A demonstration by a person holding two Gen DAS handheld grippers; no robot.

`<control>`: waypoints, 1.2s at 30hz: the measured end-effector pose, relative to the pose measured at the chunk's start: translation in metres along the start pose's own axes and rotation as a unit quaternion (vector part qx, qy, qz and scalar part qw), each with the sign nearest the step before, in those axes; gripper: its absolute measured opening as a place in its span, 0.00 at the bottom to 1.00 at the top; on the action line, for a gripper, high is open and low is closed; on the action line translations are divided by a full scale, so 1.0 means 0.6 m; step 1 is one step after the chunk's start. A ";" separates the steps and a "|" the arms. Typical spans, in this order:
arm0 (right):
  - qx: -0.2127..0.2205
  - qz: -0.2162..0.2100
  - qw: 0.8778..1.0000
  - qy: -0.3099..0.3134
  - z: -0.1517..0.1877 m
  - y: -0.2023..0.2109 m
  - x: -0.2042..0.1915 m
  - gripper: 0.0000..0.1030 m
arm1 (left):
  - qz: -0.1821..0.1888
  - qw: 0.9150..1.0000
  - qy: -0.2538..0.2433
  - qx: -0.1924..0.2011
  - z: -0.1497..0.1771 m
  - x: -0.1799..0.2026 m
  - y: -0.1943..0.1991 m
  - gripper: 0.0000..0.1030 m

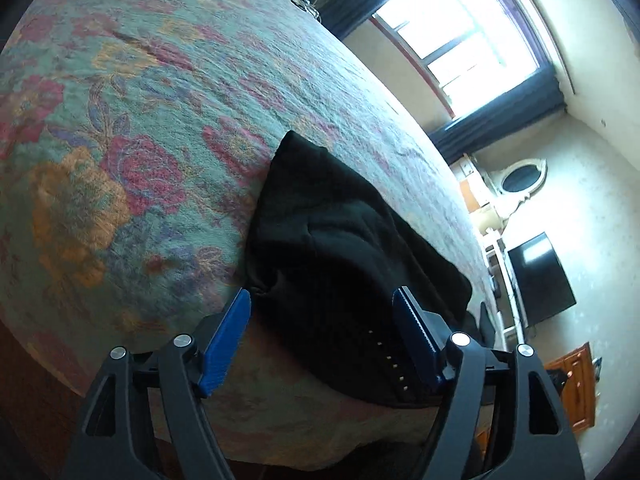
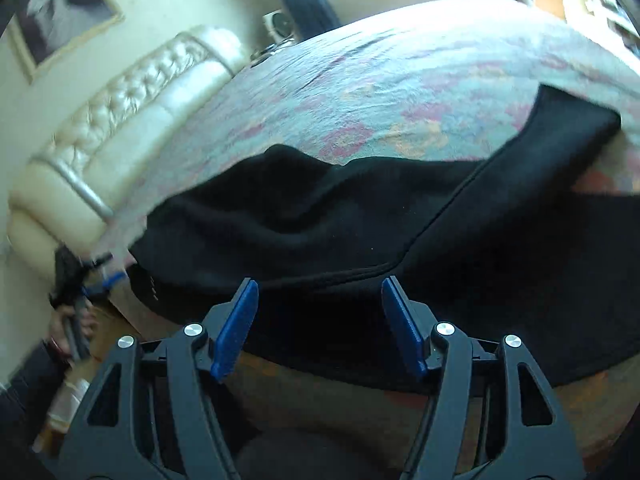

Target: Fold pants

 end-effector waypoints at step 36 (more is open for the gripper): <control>0.047 -0.040 0.970 -0.234 -0.012 -0.088 0.057 0.15 | -0.021 0.995 0.102 0.010 -0.020 0.017 -0.087 0.10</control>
Point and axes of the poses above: each gripper's, at about its wrist camera, not at the fingertips, and y roughly against the way its jaws point, x to its right, z to its underside, the point moved 5 cm from there along -y, roughly the way its jaws point, and after that the axes turned 14 degrees about -x, right-handed, at the moved point
